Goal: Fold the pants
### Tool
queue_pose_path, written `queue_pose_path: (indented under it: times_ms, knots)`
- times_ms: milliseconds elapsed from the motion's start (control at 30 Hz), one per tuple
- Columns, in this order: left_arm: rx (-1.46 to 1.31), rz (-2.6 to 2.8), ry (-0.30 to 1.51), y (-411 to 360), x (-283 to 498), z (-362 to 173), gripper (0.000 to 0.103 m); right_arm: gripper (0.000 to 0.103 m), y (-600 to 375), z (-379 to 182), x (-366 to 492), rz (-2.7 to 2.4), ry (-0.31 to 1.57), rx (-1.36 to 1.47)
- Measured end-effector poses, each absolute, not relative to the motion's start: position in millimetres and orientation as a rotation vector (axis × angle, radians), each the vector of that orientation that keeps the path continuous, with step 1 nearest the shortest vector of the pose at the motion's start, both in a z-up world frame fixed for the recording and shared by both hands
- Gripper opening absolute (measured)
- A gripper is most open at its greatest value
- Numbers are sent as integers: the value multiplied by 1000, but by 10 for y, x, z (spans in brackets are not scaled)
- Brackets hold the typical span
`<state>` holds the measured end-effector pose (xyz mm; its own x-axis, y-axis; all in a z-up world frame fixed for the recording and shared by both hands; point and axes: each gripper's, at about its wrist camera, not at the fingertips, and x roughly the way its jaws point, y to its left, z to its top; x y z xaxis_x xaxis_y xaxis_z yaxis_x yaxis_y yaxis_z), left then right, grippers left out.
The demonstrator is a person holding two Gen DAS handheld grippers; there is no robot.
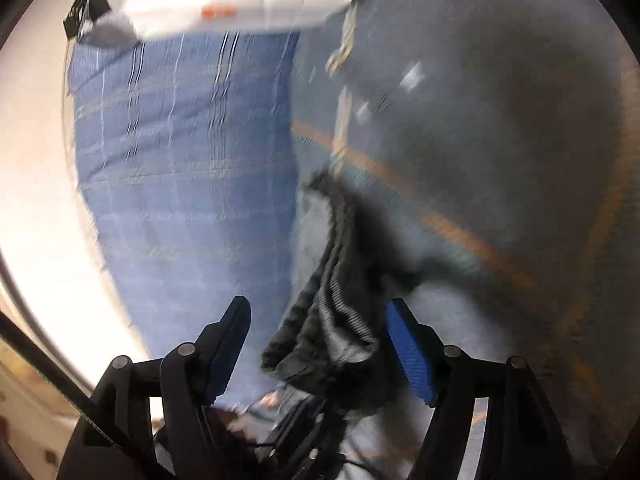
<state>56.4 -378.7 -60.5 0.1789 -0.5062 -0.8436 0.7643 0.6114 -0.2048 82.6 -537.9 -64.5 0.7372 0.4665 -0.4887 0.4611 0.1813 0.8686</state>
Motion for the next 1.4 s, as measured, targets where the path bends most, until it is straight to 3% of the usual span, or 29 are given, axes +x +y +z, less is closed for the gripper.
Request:
queue_pose_path:
  times_ms: [100,133,167,200,267,367,633,867,1000,1033,1067,1133,1200,1300,1400]
  knots:
    - [307,-912,1049,-3807,513,-583,12,73,-5293,-587,943,-39,868,1324]
    - [312,-909,1046,-3796,503,-575,12,58,-5261,-578,965,-58,890,1286]
    - [313,-900,1038,-3783,483,-549,12,34,-5222,-570,988,-74,915,1250]
    - [311,-898,1037,-3780,484,-540,12,26,-5214,-564,988,-68,915,1245]
    - [283,-897,1027,-3695,497,-474,12,18,-5153,-474,1006,-10,891,1217]
    - [227,-885,1005,-3511,534,-342,12,15,-4944,-243,1077,100,856,1118]
    - [-19,-733,977,-2490,632,-116,12,15,-3756,106,1366,390,901,835]
    - [-152,-643,1050,-1734,856,-426,12,14,-2971,-253,1607,451,1026,767]
    - [-216,-628,1137,-1505,1015,-703,18,18,-2713,-631,1773,373,1094,799]
    - [-220,-624,1155,-1443,1022,-753,22,22,-2698,-677,1786,348,1104,799]
    - [-224,-613,1174,-1379,1032,-794,24,40,-2682,-694,1791,342,1109,807]
    - [-238,-620,1182,-1285,1023,-809,33,60,-2698,-580,1759,386,1065,827]
    - [-250,-614,1172,-1176,1012,-780,34,63,-2816,-353,1699,358,982,796]
    - [-285,-613,1165,-1065,1039,-720,46,66,-3012,-253,1630,271,927,789]
    - [-334,-625,1185,-1031,1114,-700,49,67,-3201,-401,1598,192,972,858]
